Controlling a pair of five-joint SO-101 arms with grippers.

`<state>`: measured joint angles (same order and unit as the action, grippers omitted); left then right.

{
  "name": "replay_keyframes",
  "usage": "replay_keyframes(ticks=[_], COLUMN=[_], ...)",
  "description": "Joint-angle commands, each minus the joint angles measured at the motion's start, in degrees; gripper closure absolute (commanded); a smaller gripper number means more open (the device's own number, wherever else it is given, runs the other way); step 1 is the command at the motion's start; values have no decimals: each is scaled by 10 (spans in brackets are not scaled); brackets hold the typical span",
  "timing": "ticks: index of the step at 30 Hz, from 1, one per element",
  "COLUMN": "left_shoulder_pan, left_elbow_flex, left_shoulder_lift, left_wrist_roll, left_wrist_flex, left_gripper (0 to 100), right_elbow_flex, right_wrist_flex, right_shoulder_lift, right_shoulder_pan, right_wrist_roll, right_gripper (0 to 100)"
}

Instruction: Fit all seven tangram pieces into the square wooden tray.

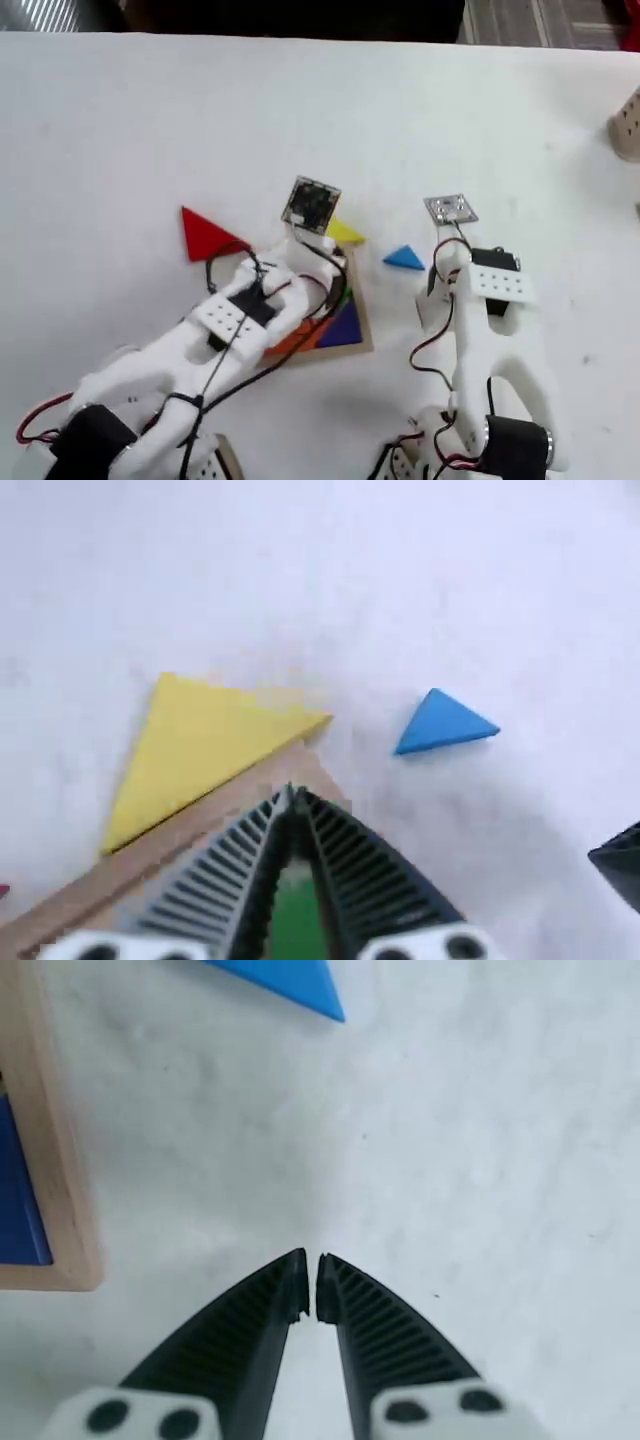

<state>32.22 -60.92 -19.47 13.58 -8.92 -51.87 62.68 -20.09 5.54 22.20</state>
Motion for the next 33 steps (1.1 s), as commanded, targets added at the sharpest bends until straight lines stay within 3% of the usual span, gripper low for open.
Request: replay_keyframes(ticks=[1, 10, 24, 33], left_shoulder_pan=[20, 20, 15, 12], left_elbow_flex=[52, 144, 6, 31], left_shoulder_lift=[12, 233, 91, 80], left_wrist_roll=[-2, -7, -7, -6], left_wrist_flex=[-2, -3, -6, -4], left_gripper=[980, 980, 980, 980], right_elbow_flex=[4, 3, 3, 3], right_wrist_flex=[-6, -13, -13, -13], right_shoulder_lift=[0, 0, 0, 0], right_shoulder_pan=[3, 4, 4, 3], right_wrist_roll=[6, 6, 6, 6], right_gripper=[981, 981, 981, 981])
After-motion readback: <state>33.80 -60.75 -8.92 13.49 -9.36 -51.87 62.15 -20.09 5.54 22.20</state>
